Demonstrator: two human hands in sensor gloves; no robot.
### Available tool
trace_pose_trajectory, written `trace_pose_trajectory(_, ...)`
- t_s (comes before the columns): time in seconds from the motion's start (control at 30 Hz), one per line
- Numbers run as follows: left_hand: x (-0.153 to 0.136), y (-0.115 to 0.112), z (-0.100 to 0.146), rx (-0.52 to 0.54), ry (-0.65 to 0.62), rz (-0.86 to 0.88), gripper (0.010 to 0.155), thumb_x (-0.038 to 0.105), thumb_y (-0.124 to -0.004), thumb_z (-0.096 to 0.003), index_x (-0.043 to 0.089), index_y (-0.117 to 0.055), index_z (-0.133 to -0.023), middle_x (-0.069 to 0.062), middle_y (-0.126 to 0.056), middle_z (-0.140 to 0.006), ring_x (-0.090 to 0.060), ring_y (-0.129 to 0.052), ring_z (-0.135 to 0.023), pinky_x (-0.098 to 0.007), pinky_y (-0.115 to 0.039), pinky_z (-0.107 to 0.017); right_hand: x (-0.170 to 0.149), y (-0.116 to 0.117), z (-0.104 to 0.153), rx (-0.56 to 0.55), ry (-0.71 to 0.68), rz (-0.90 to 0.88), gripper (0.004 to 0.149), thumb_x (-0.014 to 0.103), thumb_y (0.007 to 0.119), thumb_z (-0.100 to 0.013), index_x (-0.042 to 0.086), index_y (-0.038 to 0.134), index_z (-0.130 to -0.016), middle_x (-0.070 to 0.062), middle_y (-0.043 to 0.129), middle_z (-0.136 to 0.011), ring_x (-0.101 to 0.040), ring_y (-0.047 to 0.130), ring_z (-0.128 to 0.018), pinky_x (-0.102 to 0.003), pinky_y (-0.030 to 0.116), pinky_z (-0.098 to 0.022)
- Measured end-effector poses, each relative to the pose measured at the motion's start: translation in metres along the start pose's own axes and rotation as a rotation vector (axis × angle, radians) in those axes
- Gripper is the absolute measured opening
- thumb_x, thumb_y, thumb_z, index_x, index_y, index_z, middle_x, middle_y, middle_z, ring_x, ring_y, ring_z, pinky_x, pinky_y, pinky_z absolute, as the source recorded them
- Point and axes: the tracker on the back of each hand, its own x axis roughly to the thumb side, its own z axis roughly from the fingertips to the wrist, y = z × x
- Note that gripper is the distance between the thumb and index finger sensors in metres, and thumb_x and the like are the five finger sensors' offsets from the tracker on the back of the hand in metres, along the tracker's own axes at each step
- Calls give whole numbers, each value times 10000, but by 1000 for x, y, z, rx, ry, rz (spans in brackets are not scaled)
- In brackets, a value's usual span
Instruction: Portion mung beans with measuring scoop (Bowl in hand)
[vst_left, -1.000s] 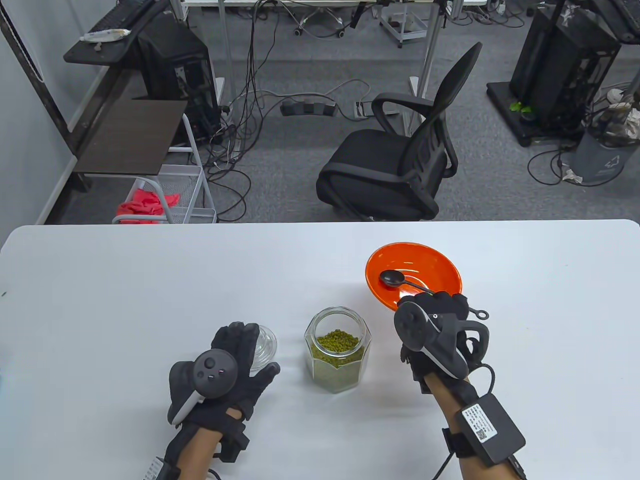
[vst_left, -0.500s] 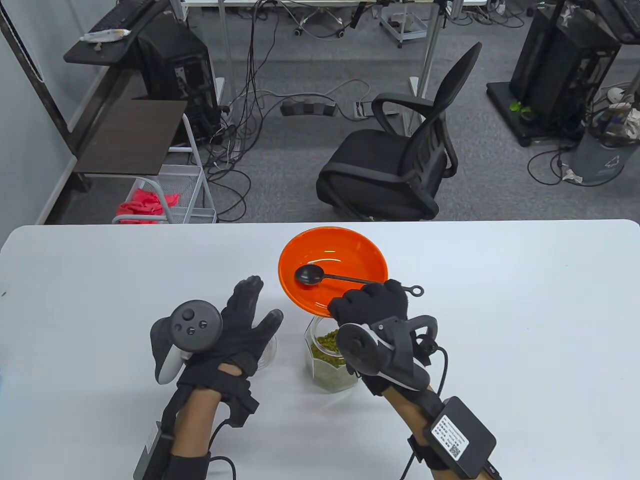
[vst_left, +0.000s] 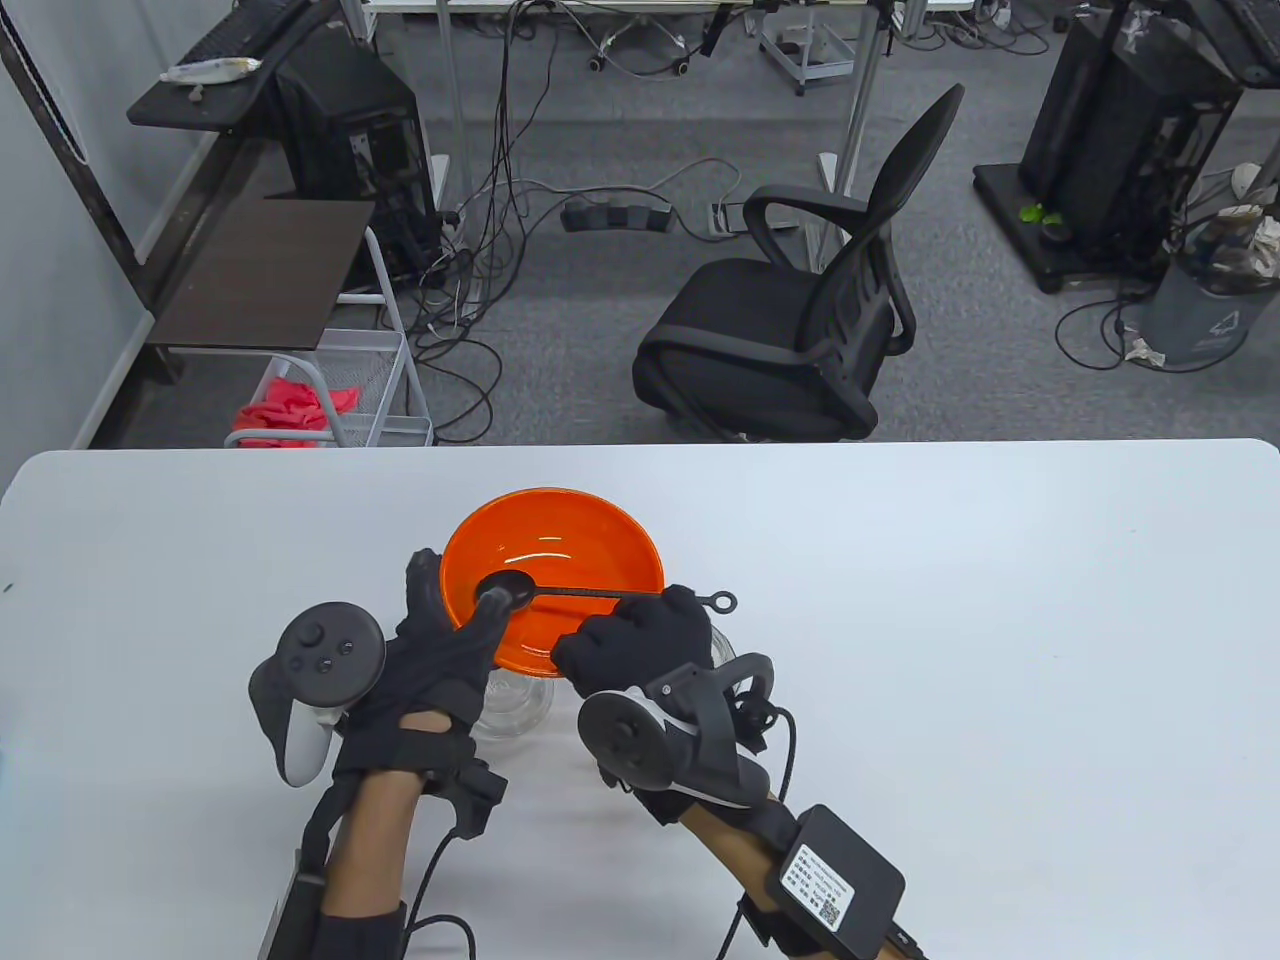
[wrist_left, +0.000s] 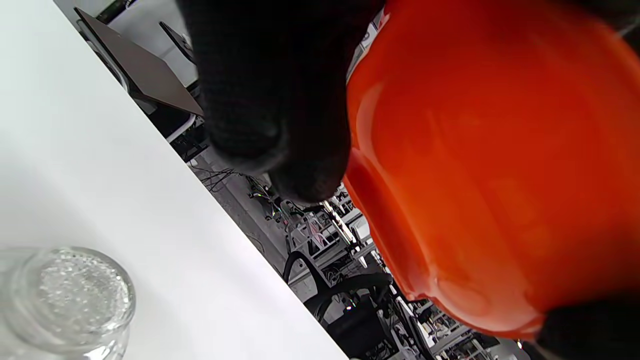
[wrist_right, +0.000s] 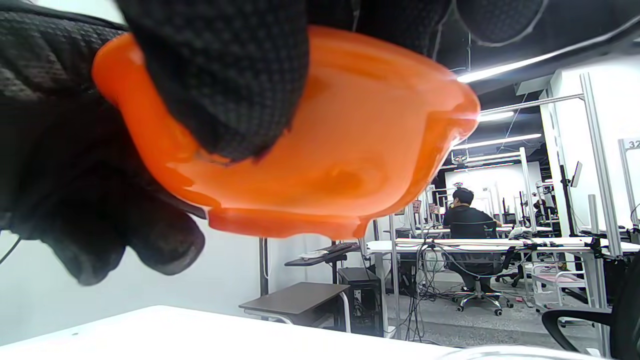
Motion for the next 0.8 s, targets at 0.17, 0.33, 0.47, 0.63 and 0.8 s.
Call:
trace_pose_trajectory(0.17,-4,4,2,23,46,27,847,594,-615,-588,23,-245,-1092,-160,-581,-1021,-152,-1135,-557,-190,-992,-359,4,5,-1,3,0,-29,358,214,999,-307,259,965,-661,4,998,-711,-327,903,-748,-677,573,-617)
trace_pose_trajectory(0.33,-7,2,2,46,76,60,820,543,-624,-587,12,-246,-1085,-179,-575,-1011,-146,-1151,-499,-176,-1002,-319,1,8,-3,13,16,-48,360,235,997,-317,267,978,-675,3,994,-751,-324,888,-773,-677,572,-617)
trace_pose_trajectory(0.47,-8,0,1,60,94,65,807,522,-626,-588,7,-250,-1082,-188,-573,-1007,-148,-1158,-483,-172,-1009,-306,-4,8,-3,35,32,-59,378,251,978,-340,272,959,-717,-8,961,-810,-339,861,-812,-683,557,-623)
trace_pose_trajectory(0.63,-7,1,1,111,126,33,789,490,-643,-580,12,-264,-1081,-182,-587,-1001,-168,-1165,-477,-185,-1018,-306,-14,0,1,37,59,-94,493,297,975,-346,247,887,-829,-54,855,-937,-380,779,-892,-701,523,-634)
trace_pose_trajectory(0.8,-12,4,1,138,147,36,778,471,-659,-570,15,-286,-1079,-182,-606,-991,-180,-1171,-461,-193,-1022,-289,-33,-18,6,14,127,-167,579,336,976,-348,222,830,-897,-101,787,-990,-419,732,-917,-716,498,-638)
